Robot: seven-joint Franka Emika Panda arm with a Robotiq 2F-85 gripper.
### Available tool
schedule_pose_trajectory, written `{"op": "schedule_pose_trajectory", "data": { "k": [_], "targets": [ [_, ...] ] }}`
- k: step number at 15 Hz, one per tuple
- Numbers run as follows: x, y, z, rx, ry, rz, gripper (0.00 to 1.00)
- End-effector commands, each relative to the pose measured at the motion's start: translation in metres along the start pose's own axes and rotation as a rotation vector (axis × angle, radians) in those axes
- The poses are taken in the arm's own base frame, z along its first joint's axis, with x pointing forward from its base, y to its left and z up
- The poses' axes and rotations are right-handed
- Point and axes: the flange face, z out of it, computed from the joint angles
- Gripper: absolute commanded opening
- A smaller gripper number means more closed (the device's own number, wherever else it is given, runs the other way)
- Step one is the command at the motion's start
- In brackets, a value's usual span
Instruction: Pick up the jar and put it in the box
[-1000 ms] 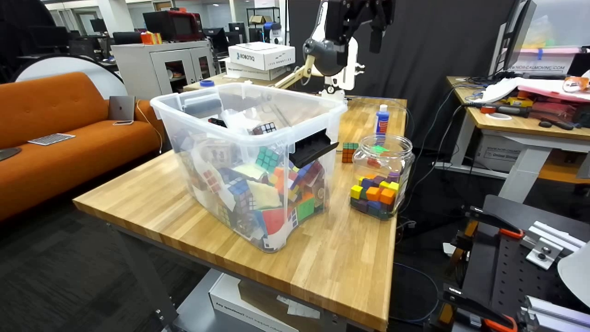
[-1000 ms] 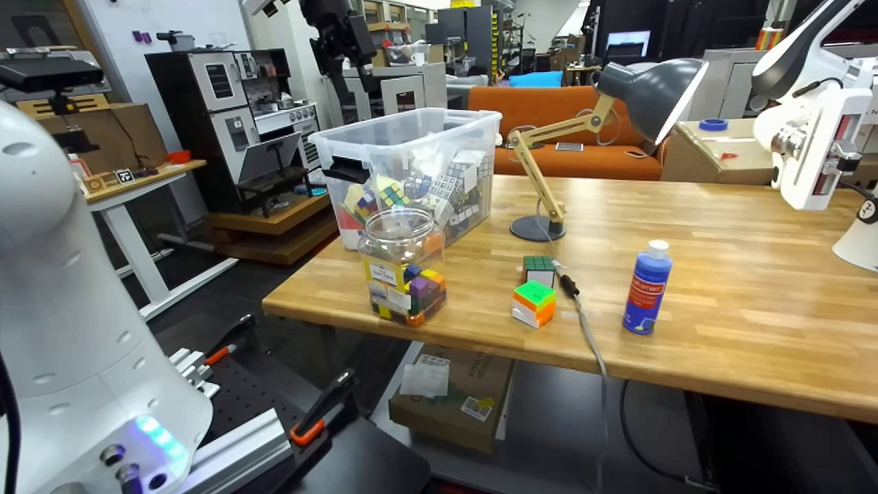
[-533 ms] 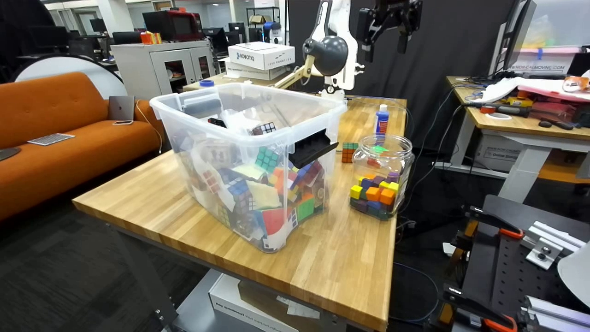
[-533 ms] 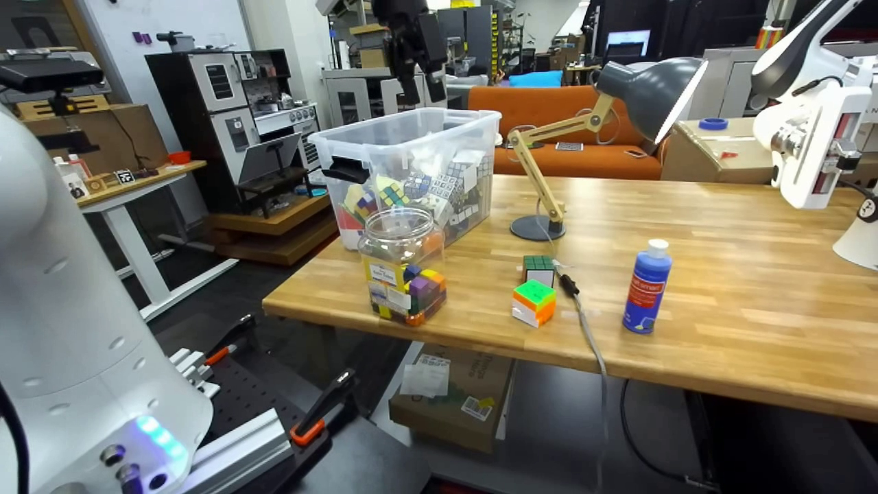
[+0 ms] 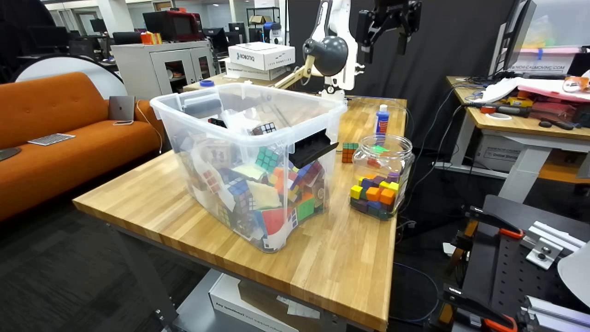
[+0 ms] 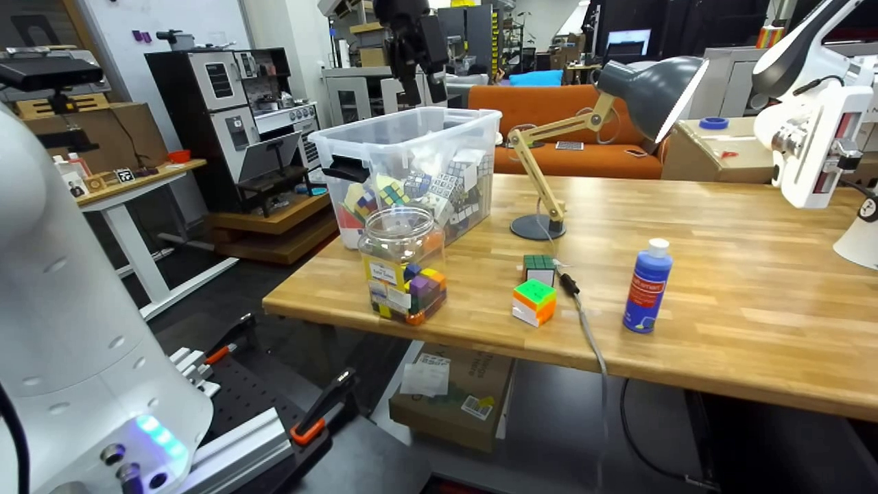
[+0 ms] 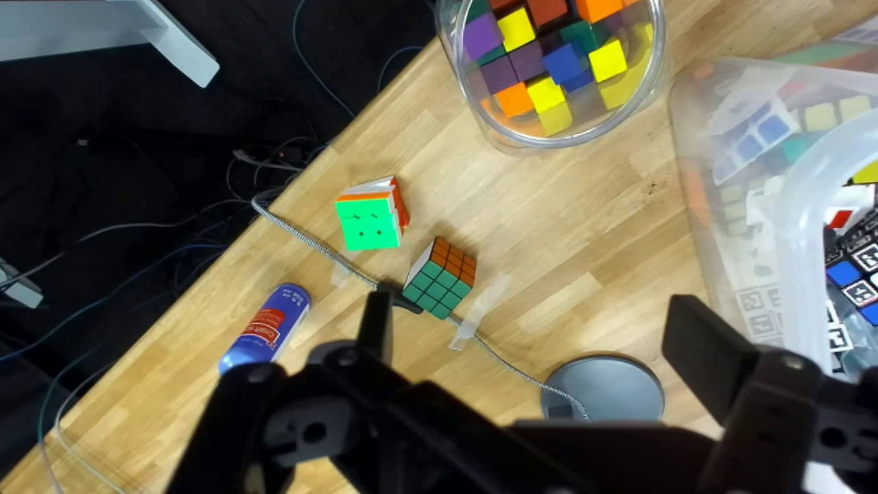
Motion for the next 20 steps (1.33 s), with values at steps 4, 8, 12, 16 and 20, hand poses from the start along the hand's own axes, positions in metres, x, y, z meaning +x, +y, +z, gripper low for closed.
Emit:
{"op": "schedule_pose_trajectory", "data": {
  "k": [4,8,12,16,20],
  "targets": [
    [0.0,0.001,0.021,0.025,-0.044,0.011,1.0],
    [-0.006,0.004,0.054,0.057,-0.11,0.067,1.0],
    [-0.021,0.014,0.098,0.115,-0.212,0.171,1.0],
    [-0.03,0.013,0.121,0.106,-0.263,0.169,1.0],
    [-0.029,0.012,0.124,0.109,-0.263,0.174,1.0]
  ]
}}
